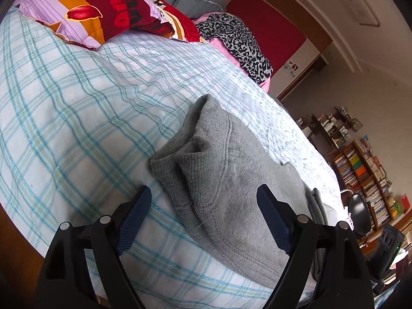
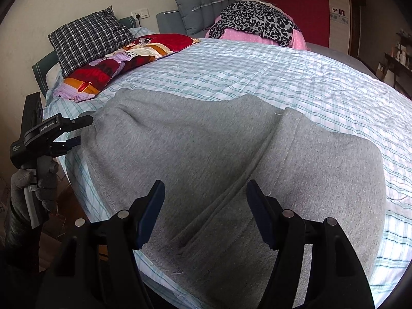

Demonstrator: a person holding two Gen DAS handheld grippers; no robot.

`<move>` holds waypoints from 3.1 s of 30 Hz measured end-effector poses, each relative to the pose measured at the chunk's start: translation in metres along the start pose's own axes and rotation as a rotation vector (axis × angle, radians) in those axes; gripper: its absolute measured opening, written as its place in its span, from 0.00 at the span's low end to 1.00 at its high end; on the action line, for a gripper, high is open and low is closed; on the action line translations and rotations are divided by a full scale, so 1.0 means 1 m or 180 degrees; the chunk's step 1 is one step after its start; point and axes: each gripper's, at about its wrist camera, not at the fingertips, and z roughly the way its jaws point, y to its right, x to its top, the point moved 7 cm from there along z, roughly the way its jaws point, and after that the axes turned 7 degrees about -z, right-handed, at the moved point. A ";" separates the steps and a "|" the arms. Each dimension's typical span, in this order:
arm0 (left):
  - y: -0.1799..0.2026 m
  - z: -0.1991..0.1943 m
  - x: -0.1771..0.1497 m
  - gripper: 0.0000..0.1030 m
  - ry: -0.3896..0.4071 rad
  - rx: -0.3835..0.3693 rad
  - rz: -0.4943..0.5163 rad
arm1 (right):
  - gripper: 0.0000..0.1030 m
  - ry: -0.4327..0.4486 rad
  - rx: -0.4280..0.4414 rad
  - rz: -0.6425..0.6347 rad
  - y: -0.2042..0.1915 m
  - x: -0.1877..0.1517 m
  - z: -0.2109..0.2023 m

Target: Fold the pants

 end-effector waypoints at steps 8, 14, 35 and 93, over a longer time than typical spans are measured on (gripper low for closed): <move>0.007 0.015 0.004 0.71 0.0103 0.0113 0.0136 | 0.65 0.0106 -0.0023 0.0055 0.005 -0.008 -0.008; 0.007 0.013 0.007 0.31 0.0050 0.0037 -0.0027 | 0.65 0.0298 -0.0127 0.0244 0.024 -0.015 -0.029; 0.246 -0.015 -0.034 0.21 0.0312 -0.0495 0.1647 | 0.65 0.0679 -0.0093 0.0849 0.083 -0.057 -0.070; 0.355 0.059 -0.337 0.60 -0.0907 -0.1350 0.3766 | 0.65 0.1091 -0.0588 0.1897 0.191 -0.136 -0.145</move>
